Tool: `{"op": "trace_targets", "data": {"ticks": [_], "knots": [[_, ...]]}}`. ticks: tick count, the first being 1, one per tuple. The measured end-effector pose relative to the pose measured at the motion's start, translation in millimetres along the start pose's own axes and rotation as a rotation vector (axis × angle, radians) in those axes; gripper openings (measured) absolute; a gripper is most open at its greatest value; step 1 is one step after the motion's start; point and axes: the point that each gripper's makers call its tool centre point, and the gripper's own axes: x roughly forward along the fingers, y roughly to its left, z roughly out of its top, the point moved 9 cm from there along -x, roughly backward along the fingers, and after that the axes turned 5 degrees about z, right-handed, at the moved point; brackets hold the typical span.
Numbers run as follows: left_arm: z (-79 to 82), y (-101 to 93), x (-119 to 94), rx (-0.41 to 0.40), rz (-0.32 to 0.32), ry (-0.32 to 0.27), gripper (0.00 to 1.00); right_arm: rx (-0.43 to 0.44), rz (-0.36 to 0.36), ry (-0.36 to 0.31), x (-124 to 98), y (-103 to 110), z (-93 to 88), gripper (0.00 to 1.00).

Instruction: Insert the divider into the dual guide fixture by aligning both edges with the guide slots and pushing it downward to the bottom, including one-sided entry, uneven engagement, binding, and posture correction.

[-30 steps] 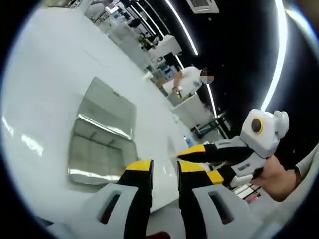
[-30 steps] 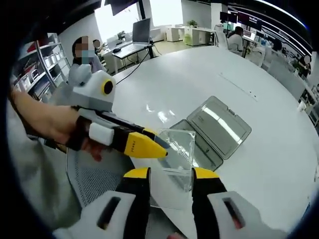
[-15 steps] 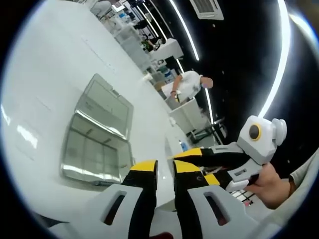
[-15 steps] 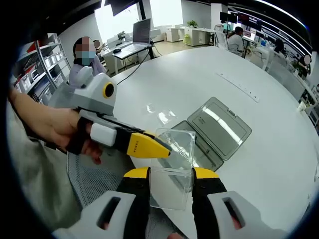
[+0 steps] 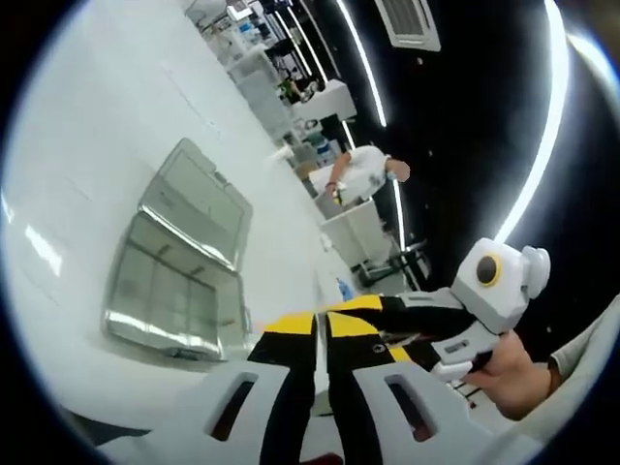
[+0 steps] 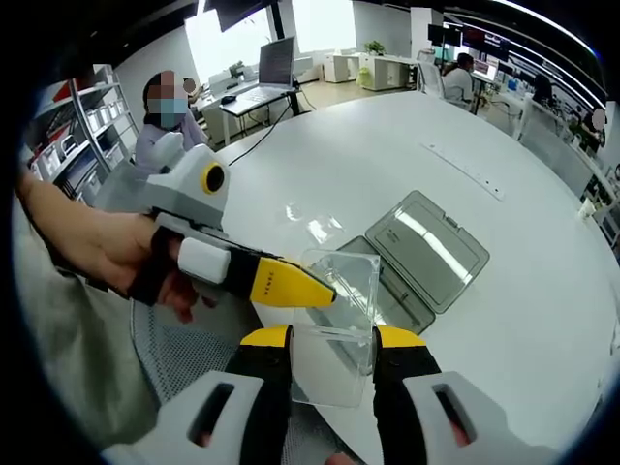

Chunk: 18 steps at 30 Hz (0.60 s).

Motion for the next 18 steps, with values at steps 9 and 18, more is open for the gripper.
{"op": "trace_targets", "data": {"ticks": [9,18], "knots": [[0.9,-0.3,-0.2,-0.039,-0.017,-0.001,0.00,-0.003,-0.002,-0.004,0.0,0.0,0.7,0.28],[5.0,-0.7,-2.5,-0.063,-0.033,-0.002,0.00,0.000,-0.001,-0.023,-0.7,-1.0,3.9,0.29]]}}
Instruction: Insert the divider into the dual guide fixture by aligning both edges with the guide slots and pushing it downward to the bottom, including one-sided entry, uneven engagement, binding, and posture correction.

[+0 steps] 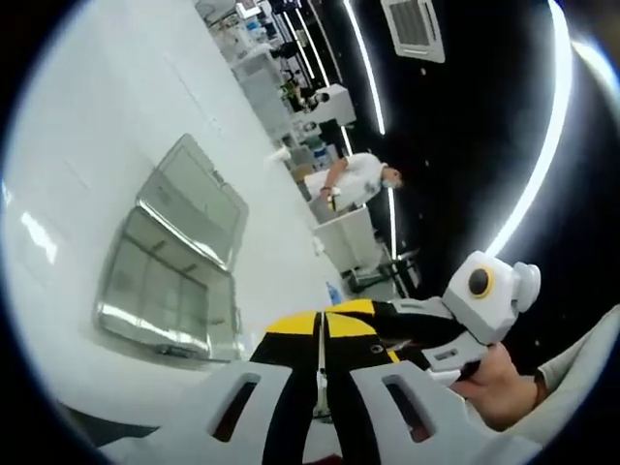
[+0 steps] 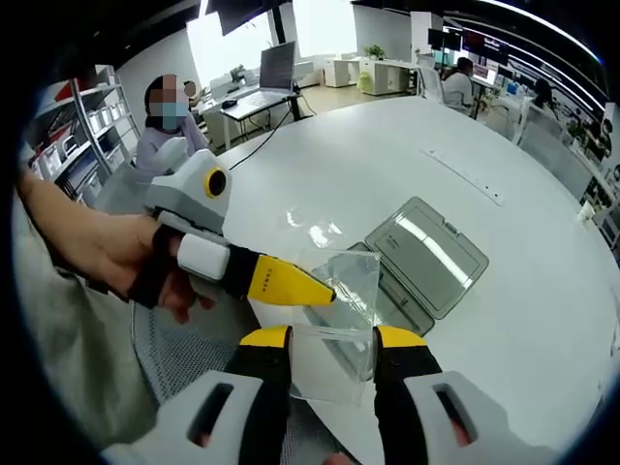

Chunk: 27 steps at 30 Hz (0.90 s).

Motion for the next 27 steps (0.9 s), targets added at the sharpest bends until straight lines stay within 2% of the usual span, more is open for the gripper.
{"op": "trace_targets", "data": {"ticks": [6,16,27], "knots": [[4.8,-1.3,-1.9,0.015,-0.014,-0.006,0.00,0.006,-0.008,-0.010,-2.8,-3.1,0.3,0.30],[10.8,0.0,-4.8,0.045,-0.019,0.012,0.00,0.039,0.044,-0.043,-8.7,-7.3,1.3,0.31],[16.9,-0.1,-6.8,0.120,-0.051,0.126,0.00,0.076,0.124,-0.084,-15.7,-10.9,3.4,0.31]]}}
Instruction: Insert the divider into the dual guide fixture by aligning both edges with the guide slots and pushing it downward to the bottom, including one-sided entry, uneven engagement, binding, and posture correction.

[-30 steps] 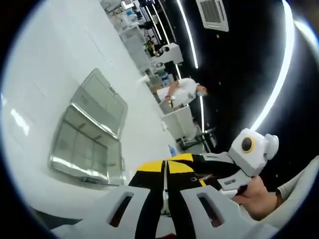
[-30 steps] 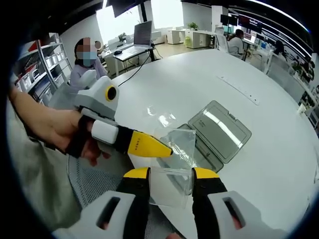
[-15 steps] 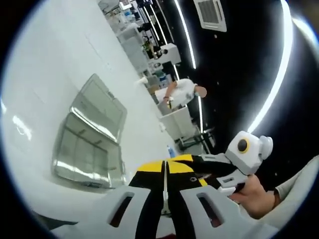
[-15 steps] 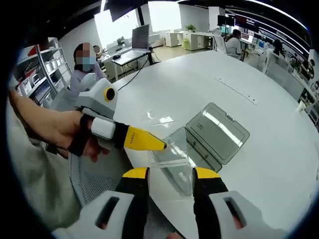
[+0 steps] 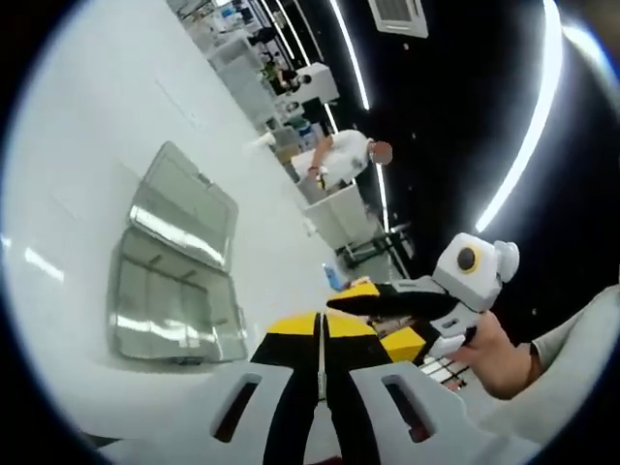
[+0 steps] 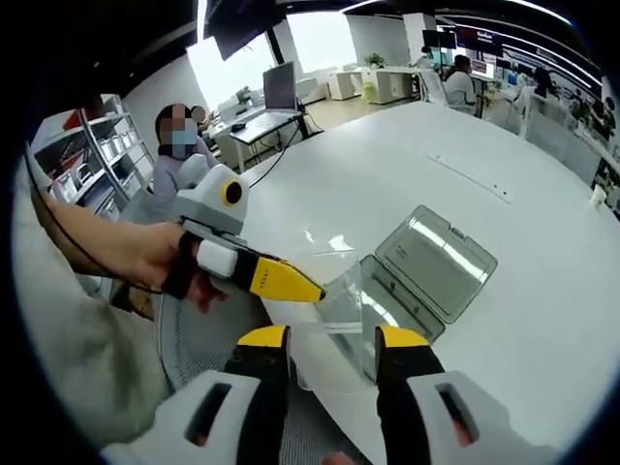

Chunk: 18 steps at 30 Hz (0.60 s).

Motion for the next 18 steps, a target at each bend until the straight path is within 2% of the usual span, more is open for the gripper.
{"op": "trace_targets", "data": {"ticks": [4,10,18], "knots": [[2.7,0.1,-1.8,0.035,-0.011,0.030,0.00,0.020,0.035,-0.005,-2.7,-3.5,0.0,0.30],[5.0,-2.1,-3.7,0.064,-0.040,0.053,0.00,0.050,0.132,-0.017,-6.8,-6.3,-0.7,0.28],[7.4,-8.3,-4.6,0.111,-0.075,0.085,0.00,0.048,0.217,-0.043,-9.7,-11.8,-2.8,0.23]]}}
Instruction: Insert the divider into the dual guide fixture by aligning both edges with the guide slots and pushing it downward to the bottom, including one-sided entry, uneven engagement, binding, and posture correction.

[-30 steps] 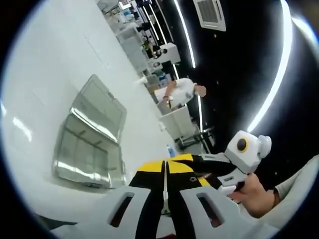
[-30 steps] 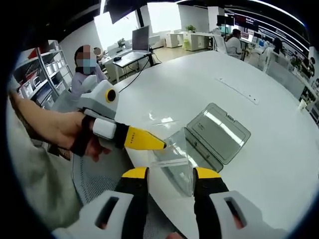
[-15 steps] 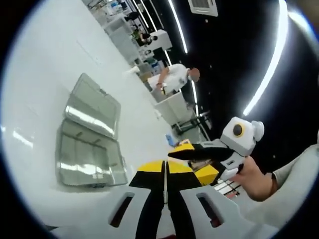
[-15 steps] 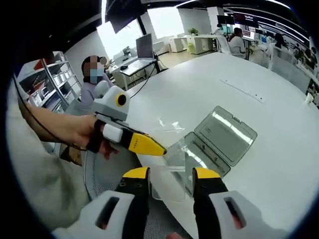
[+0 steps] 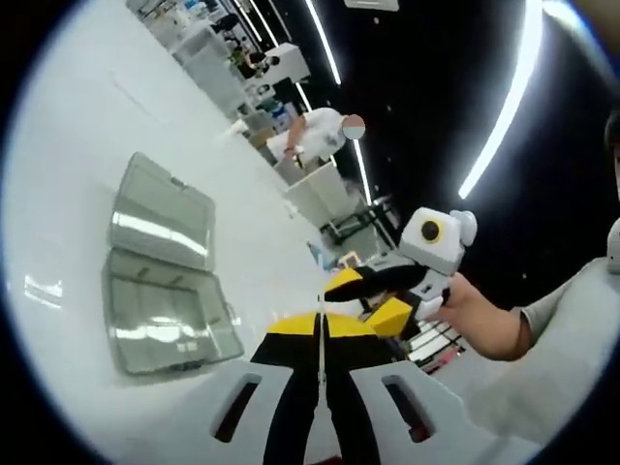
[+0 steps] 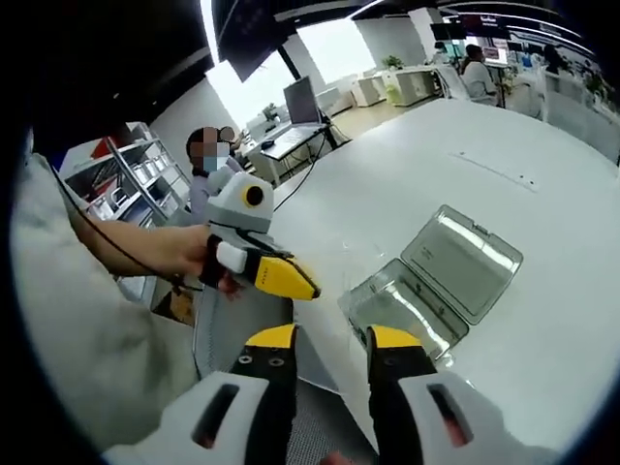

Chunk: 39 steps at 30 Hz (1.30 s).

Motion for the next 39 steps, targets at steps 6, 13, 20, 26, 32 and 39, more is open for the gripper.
{"op": "trace_targets", "data": {"ticks": [6,13,20,26,32,39], "knots": [[-1.0,-2.6,2.0,0.064,-0.017,0.042,0.00,-0.032,0.045,0.006,2.1,-4.7,-5.0,0.19],[0.6,-6.5,3.5,0.150,-0.041,0.093,0.00,-0.049,0.116,0.029,6.9,-5.1,-11.2,0.16],[2.7,-9.2,7.4,0.197,-0.080,0.130,0.00,-0.056,0.167,0.036,10.6,-6.3,-17.2,0.14],[2.1,-12.6,10.5,0.232,-0.105,0.155,0.00,-0.054,0.203,0.039,11.2,-6.9,-20.8,0.10],[2.3,-14.7,14.3,0.275,-0.120,0.175,0.00,-0.062,0.222,0.024,11.9,-6.7,-23.3,0.09],[3.4,-18.4,15.2,0.331,-0.142,0.202,0.00,-0.059,0.245,0.009,12.7,-7.3,-27.2,0.09]]}}
